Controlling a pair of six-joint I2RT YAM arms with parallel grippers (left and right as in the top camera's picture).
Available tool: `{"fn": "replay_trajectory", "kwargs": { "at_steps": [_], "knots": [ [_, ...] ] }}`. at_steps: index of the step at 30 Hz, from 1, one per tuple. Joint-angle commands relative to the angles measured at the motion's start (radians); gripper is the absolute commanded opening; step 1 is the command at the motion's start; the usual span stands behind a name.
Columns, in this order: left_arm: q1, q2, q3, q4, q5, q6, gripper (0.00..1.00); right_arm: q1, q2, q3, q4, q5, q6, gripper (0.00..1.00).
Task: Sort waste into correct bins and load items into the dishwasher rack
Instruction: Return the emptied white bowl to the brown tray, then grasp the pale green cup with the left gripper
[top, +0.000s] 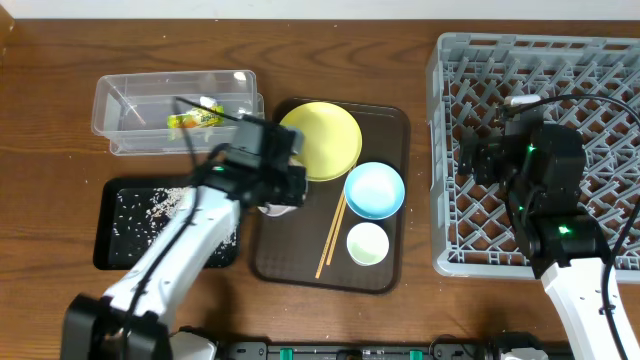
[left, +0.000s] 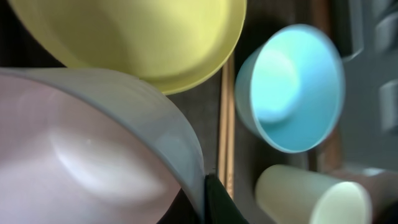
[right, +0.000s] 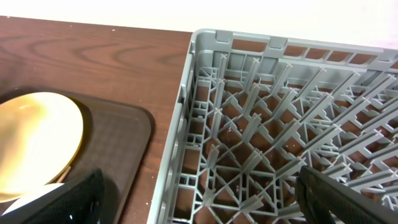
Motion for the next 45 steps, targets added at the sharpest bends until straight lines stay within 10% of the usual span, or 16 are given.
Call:
{"fn": "replay_trajectory", "kwargs": {
  "at_steps": [1,6,12,45],
  "knots": [
    [-0.050,0.055,0.000,-0.001,-0.110,0.009,0.06,-0.006,-0.002,0.021,0.000,0.003,-0.008,0.96],
    [-0.082,0.099,0.000,-0.001,-0.106,-0.005,0.06,-0.006,-0.002,0.021,0.000,0.003,-0.008,0.96],
    [-0.086,0.096,0.001,0.002,-0.105,-0.005,0.50,-0.006,-0.002,0.021,0.000,0.003,-0.008,0.97],
    [-0.338,0.083,0.076,-0.168,-0.061,0.149,0.54,-0.006,-0.001,0.021,-0.001,0.003,-0.008,0.99]
  ]
}}
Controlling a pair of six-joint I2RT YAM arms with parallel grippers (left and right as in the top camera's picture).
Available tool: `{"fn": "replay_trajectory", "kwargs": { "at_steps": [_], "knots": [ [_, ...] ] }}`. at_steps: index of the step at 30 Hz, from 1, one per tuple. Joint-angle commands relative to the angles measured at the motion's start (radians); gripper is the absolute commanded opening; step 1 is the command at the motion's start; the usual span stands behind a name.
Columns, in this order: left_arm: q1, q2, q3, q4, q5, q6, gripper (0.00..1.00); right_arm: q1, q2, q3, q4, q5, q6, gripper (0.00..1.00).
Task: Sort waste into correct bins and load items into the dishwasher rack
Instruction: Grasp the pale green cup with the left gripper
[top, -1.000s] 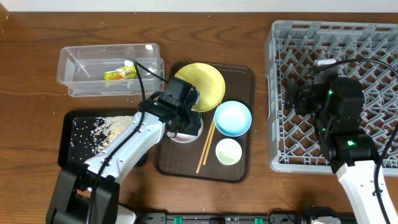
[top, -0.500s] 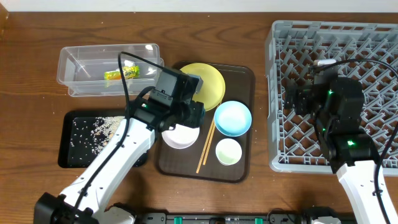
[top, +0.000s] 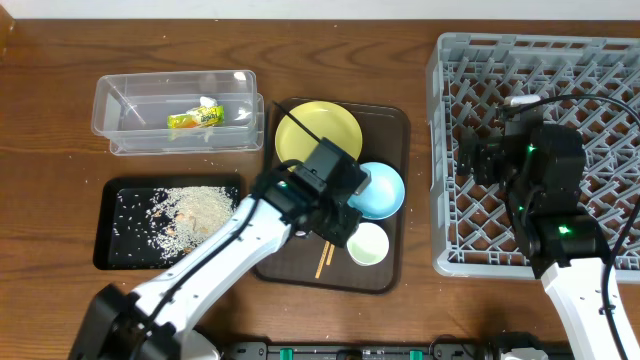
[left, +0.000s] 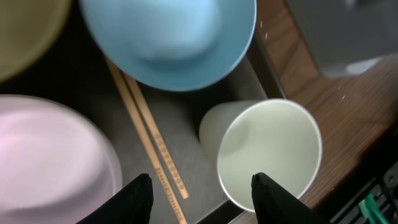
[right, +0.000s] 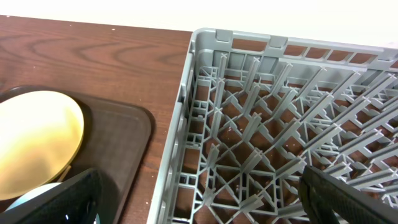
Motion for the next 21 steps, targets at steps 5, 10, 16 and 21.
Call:
{"fn": "replay_trajectory", "kwargs": {
  "at_steps": [5,10,16,21],
  "knots": [
    [-0.016,0.096,-0.018,-0.003,0.005,0.017,0.32,-0.006,-0.001,0.021,-0.005,0.002,-0.007,0.99],
    [-0.016,0.124,-0.018,0.000,0.005,0.016,0.11,-0.006,-0.002,0.021,-0.030,0.003,-0.007,0.99],
    [-0.012,0.099,-0.003,0.005,0.006,0.011,0.06,-0.006,-0.002,0.021,-0.051,0.003,-0.007,0.99],
    [0.055,0.024,0.034,-0.031,0.018,-0.002,0.06,-0.006,-0.002,0.021,-0.051,0.003,-0.007,0.99]
  ]
}}
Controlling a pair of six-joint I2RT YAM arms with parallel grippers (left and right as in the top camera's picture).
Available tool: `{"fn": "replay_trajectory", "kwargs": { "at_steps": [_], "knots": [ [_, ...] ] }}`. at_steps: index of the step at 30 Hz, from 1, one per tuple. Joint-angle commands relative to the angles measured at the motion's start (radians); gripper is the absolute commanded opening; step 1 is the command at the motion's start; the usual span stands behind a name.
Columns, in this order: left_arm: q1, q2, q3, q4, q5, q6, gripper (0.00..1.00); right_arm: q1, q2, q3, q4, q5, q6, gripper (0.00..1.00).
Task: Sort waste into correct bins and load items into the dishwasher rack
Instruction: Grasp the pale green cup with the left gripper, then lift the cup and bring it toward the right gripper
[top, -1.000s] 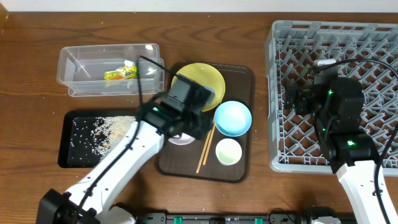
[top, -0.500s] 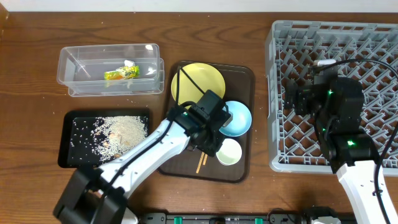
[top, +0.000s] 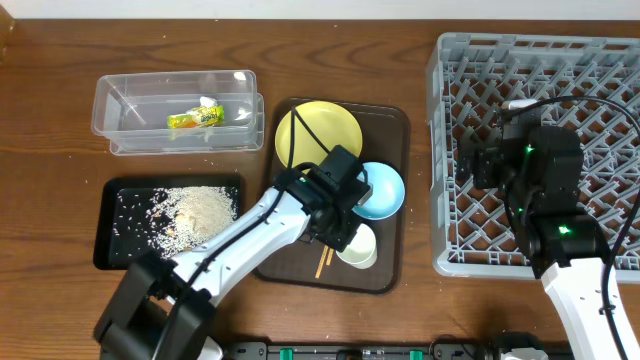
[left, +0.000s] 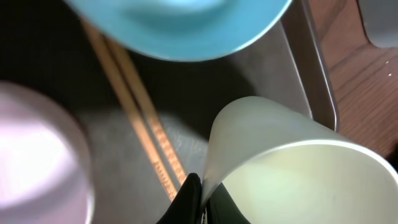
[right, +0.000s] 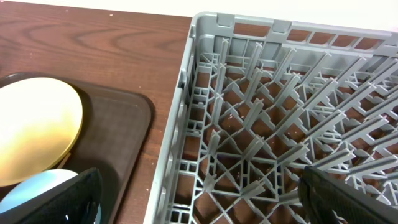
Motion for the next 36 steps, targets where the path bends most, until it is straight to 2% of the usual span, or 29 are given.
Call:
{"fn": "replay_trajectory", "kwargs": {
  "at_steps": [1,5,9,12,17,22,29,36],
  "knots": [
    [0.073,-0.091,0.045,-0.016,0.016,-0.012,0.06,-0.006,-0.002,0.020,-0.002,0.003,-0.007,0.99],
    [0.217,-0.175,0.051,0.027,0.135,-0.023,0.06,-0.006,0.002,0.020,0.004,-0.007,-0.007,0.99],
    [0.389,-0.188,0.050,0.156,0.340,-0.143,0.06,-0.006,0.020,0.020,0.005,-0.120,-0.007,0.99],
    [0.488,-0.157,0.050,0.269,0.528,-0.259,0.06,-0.006,0.051,0.020,0.006,-0.313,-0.008,0.99],
    [0.565,-0.066,0.050,0.381,0.793,-0.387,0.06,-0.006,0.145,0.020,0.018,-0.606,-0.008,0.99],
    [0.565,0.024,0.050,0.383,0.977,-0.397,0.06,0.006,0.246,0.020,0.074,-0.853,-0.017,0.99],
    [0.547,0.080,0.050,0.382,1.036,-0.409,0.06,0.066,0.389,0.020,0.250,-1.174,-0.031,0.99],
    [0.547,0.080,0.050,0.382,1.059,-0.430,0.06,0.129,0.459,0.020,0.396,-1.226,-0.029,0.99]
  ]
}}
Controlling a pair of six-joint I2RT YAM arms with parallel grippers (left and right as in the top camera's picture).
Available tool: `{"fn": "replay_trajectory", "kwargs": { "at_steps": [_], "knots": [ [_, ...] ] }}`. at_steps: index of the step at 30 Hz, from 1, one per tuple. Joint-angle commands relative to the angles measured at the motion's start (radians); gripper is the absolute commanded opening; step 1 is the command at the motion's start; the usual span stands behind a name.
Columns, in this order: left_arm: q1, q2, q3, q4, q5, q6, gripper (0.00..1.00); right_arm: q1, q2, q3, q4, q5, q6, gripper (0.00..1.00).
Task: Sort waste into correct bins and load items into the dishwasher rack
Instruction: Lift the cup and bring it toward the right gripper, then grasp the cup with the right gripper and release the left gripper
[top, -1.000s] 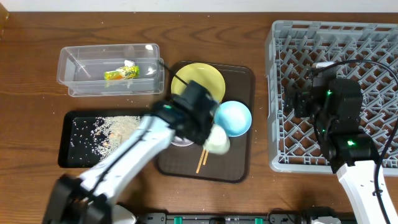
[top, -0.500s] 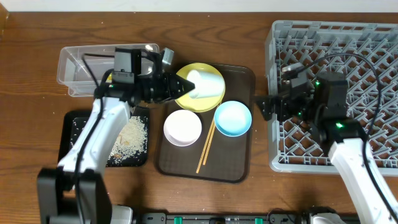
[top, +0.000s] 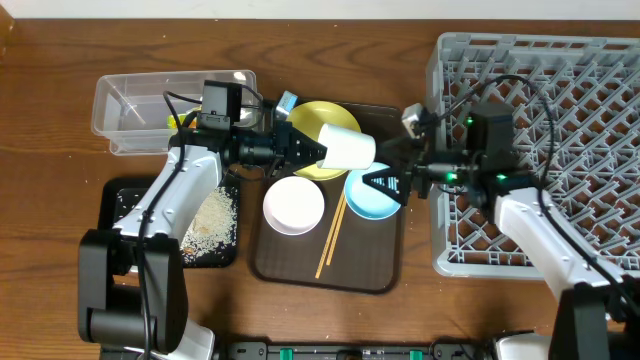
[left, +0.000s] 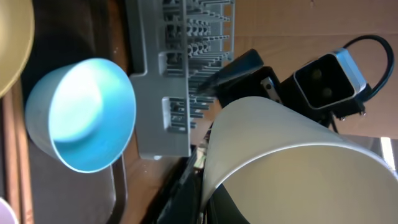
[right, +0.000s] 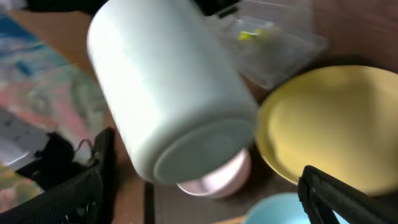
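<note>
My left gripper (top: 312, 150) is shut on the rim of a pale green cup (top: 346, 148). The cup hangs on its side above the yellow plate (top: 312, 122), base toward the right arm. It fills the left wrist view as the cup (left: 292, 162), one finger inside it, and shows base-first as the cup (right: 168, 93) in the right wrist view. My right gripper (top: 392, 168) is open just right of the cup, over the blue bowl (top: 372, 198). On the brown tray (top: 300, 270) lie a pink bowl (top: 294, 205) and chopsticks (top: 330, 238). The grey dishwasher rack (top: 560, 60) stands at the right.
A clear bin (top: 140, 105) holding a yellow wrapper sits at the back left. A black tray (top: 125, 200) with spilled rice lies in front of it. The left arm crosses between them. The rack's near wall (left: 177, 106) lies behind the blue bowl (left: 81, 115).
The cup was upright on the tray's front right with my left gripper shut on its rim; now it hangs sideways above the yellow plate. My right gripper has moved from over the rack to just beside the cup.
First my left gripper was at the pink bowl's rim at the tray's left side. Then it was open above the cup, the bowl resting on the tray. Then it was shut on the cup's rim. Now the cup hangs between both grippers.
</note>
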Motion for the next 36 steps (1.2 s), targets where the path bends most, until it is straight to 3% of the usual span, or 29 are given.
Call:
{"fn": "replay_trajectory", "kwargs": {
  "at_steps": [1,9,29,36],
  "knots": [
    [-0.002,0.001,0.012,0.000,0.060,-0.015,0.06,0.034,0.013,0.015,0.055,-0.080,-0.012,0.99],
    [-0.002,0.001,0.012,0.000,0.062,-0.016,0.06,0.048,0.013,0.015,0.274,-0.080,0.082,0.97],
    [-0.044,0.001,0.012,0.001,0.158,-0.033,0.06,0.048,0.013,0.015,0.287,-0.080,0.082,0.88],
    [-0.058,0.001,0.012,0.001,0.142,-0.033,0.06,0.048,0.013,0.015,0.289,-0.080,0.082,0.76]
  ]
}}
